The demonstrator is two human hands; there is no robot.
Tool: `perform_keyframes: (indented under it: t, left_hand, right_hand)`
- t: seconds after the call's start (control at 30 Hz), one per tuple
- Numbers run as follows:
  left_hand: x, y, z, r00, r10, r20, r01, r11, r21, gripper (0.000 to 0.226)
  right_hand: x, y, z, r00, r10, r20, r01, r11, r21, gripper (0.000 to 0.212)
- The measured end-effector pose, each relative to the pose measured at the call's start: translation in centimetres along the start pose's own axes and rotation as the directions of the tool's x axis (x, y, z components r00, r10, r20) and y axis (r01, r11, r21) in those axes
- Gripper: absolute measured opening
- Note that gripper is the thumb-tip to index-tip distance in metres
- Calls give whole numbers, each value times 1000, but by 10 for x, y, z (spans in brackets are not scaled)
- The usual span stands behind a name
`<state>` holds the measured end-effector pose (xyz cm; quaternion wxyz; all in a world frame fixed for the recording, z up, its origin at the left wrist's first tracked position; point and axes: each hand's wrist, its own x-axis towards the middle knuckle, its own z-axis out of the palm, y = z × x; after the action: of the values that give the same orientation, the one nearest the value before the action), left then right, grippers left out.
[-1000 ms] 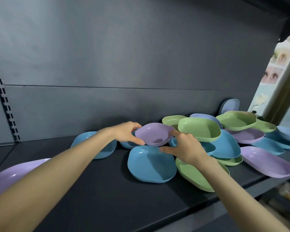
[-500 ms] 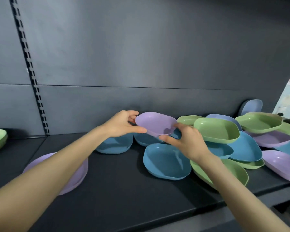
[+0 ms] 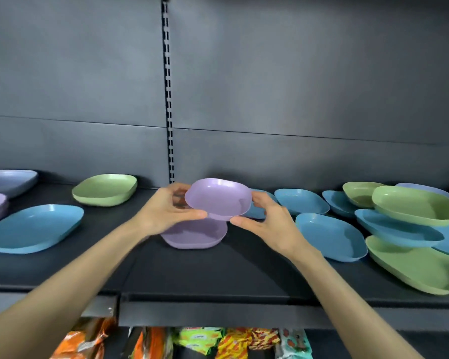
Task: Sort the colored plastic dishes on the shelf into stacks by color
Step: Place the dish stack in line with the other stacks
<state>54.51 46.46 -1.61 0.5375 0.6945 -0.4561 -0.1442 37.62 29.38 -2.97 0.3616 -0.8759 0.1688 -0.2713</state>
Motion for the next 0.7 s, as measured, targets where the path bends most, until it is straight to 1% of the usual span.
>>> perform_keyframes:
  t: [0.1,0.13,0.2,0.27,0.4,0.47,0.53,0.57,0.63,0.67,0.7]
  left_hand:
    - [-20,-13,-12,997,-39,-73,41,999,18,86]
    - [-25,-17,-14,995,-49,-89,51,998,21,92]
    - [-33,-21,-17,993,-66,-101,70,997,33,95]
    - [-39,-24,-17,990,-82,-117,89,994,58,89]
    - [-47,-31,-12,982,-82,-170,105,985,135,75]
    - [-50,-35,-8,978,-80,-190,106,985,135,62]
    - [-53,-35,-5,978,-62,-198,91,986,141,42]
    - [-53,-37,-4,978,-54,-200,84,986,146,38]
    - [-52,-40,-4,977,-55,-205,85,987,137,36]
    - [-54,-39,-5,975,-67,-210,95,988,125,39]
    - [-54,-40,-5,973,-95,-211,120,987,111,47]
  right_hand:
    - [-5,-6,18,999,-7,51,5,999,38,67]
    - [-6,-8,21,997,-5,76,1,998,56,66]
    - [-8,-10,27,991,0,134,-10,997,78,66]
    - [-11,-12,33,983,12,181,-27,997,77,70]
    - [-15,-11,40,981,25,193,-31,999,25,78]
    - [-16,-12,40,979,31,204,-36,999,16,78]
    - [-16,-12,41,975,40,220,-43,999,10,78]
    - [-16,-11,41,972,49,229,-48,999,-8,78]
    - [-15,-10,43,967,73,245,-58,996,-69,83]
    - [-15,-10,44,964,78,254,-54,994,-100,84]
    - [-15,-10,44,962,70,263,-38,992,-124,82]
